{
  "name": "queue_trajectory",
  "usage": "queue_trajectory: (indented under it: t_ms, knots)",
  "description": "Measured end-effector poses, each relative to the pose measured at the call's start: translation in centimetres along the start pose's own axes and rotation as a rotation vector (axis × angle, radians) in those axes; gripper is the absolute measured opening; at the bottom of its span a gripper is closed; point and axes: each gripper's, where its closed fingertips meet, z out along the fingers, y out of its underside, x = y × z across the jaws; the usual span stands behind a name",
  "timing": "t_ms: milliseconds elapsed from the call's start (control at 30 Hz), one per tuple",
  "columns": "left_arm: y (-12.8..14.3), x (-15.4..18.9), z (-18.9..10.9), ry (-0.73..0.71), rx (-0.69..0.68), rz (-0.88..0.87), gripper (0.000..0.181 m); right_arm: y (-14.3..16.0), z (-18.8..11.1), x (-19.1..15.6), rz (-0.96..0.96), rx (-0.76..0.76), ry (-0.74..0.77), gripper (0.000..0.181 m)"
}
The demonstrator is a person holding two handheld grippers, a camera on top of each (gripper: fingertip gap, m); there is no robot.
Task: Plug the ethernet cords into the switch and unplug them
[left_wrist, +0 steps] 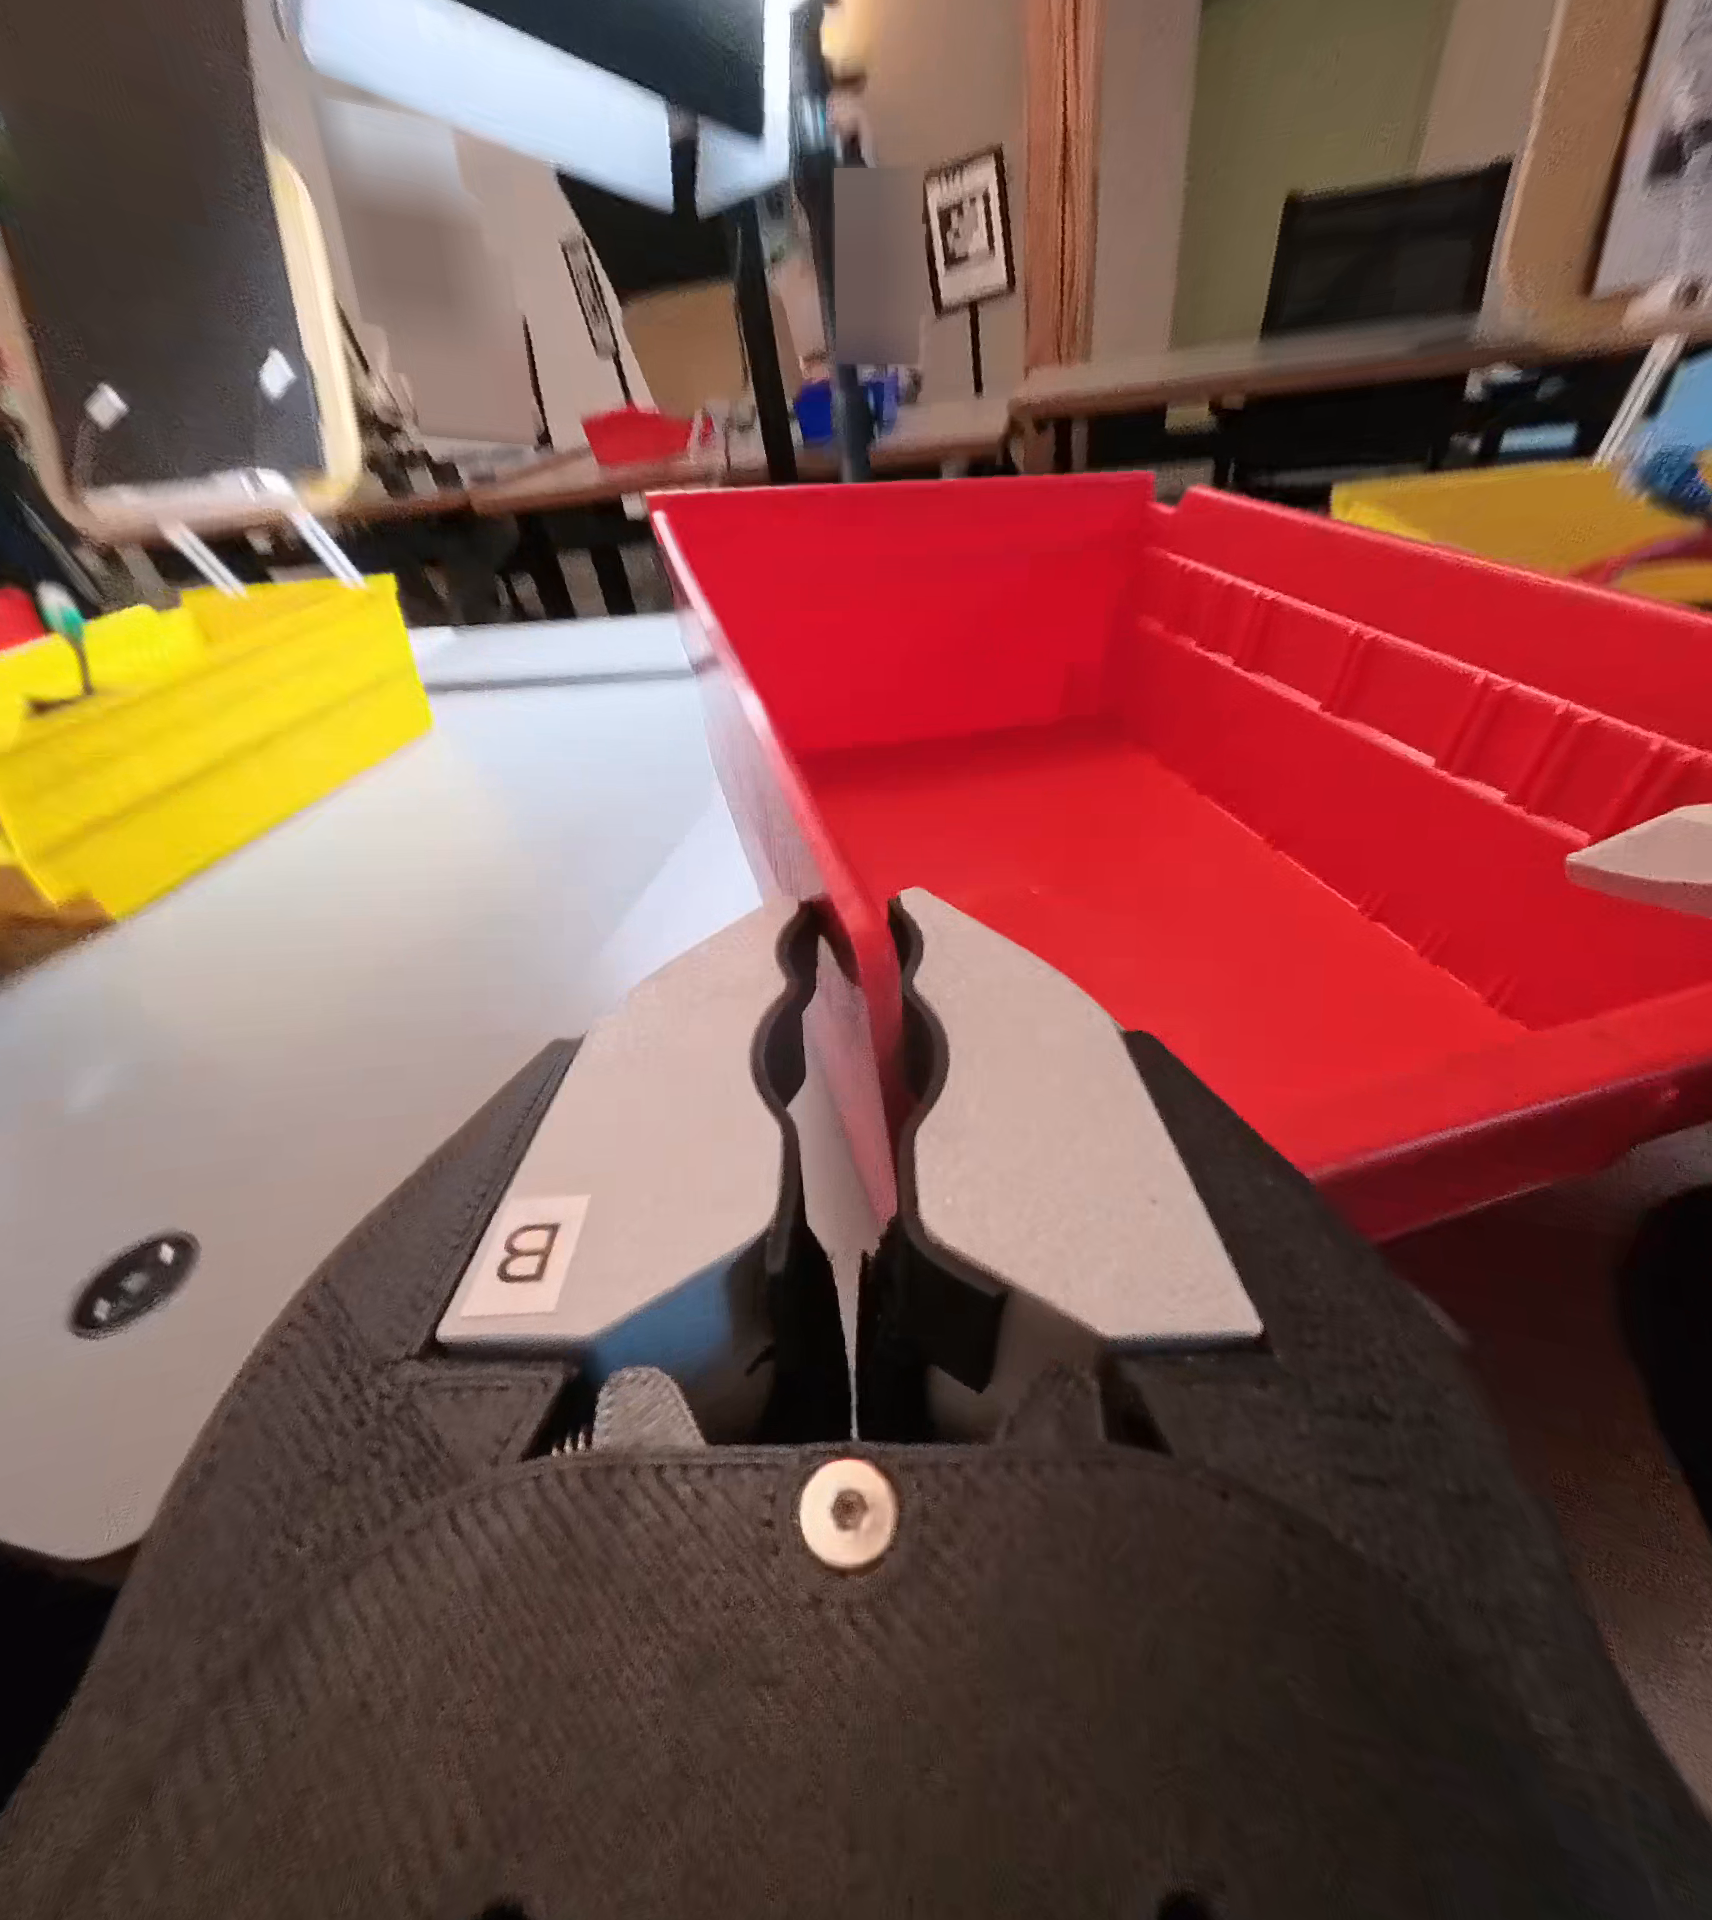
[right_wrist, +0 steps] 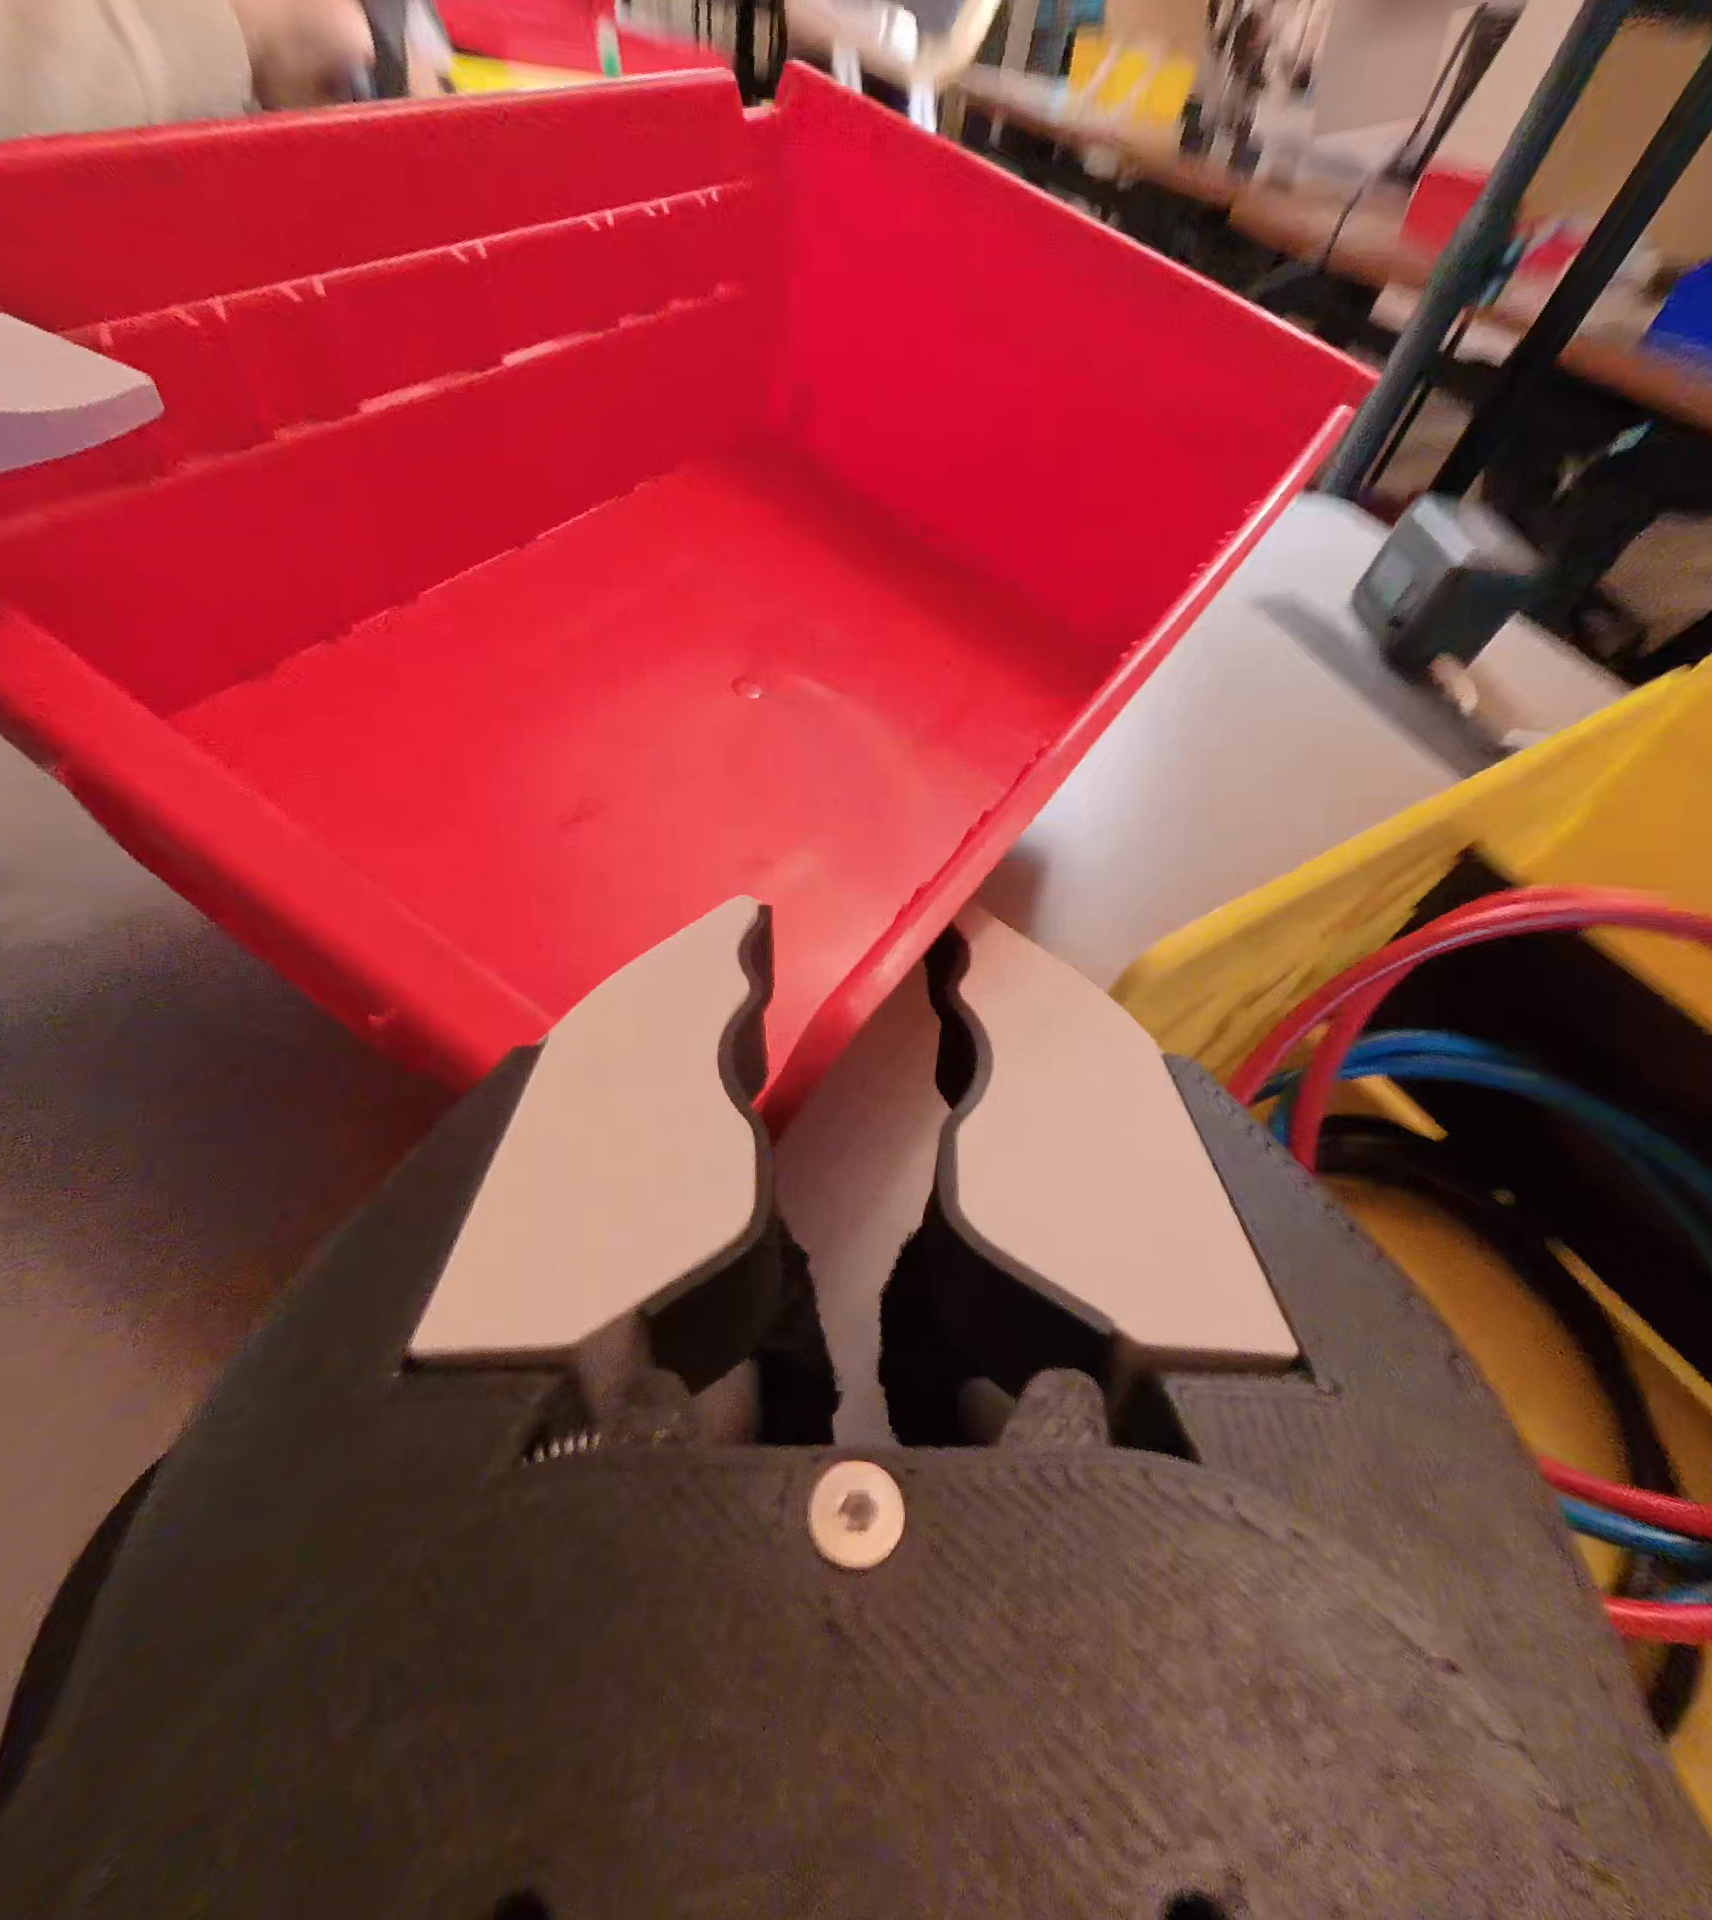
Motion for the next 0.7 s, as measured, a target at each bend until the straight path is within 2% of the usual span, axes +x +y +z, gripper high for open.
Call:
queue_trajectory:
  t_ms: [167, 267, 333, 467, 700]
  knots:
    - [-7.5, 2.4, -3.4, -0.035, 0.282, 0.045, 0.013, -5.4, -5.8, 1.8, -0.106, 0.244, 0.089, 0.027]
    - [-10.8, 5.9, -4.3, 0.006, 0.440, 0.037, 0.013, -7.2, -10.6, 4.3, -0.172, 0.339, 0.194, 0.026]
    - [-12.2, 9.1, -4.4, 0.057, 0.522, 0.027, 0.014, -7.3, -14.2, 6.2, -0.229, 0.369, 0.274, 0.026]
    - [-14.2, 16.7, -4.1, 0.213, 0.595, 0.047, 0.017, -5.7, -21.3, 10.4, -0.286, 0.365, 0.430, 0.026]
    - [-15.6, 31.3, -1.6, 0.470, 0.520, 0.140, 0.020, 0.7, -31.8, 18.5, -0.179, 0.252, 0.673, 0.023]
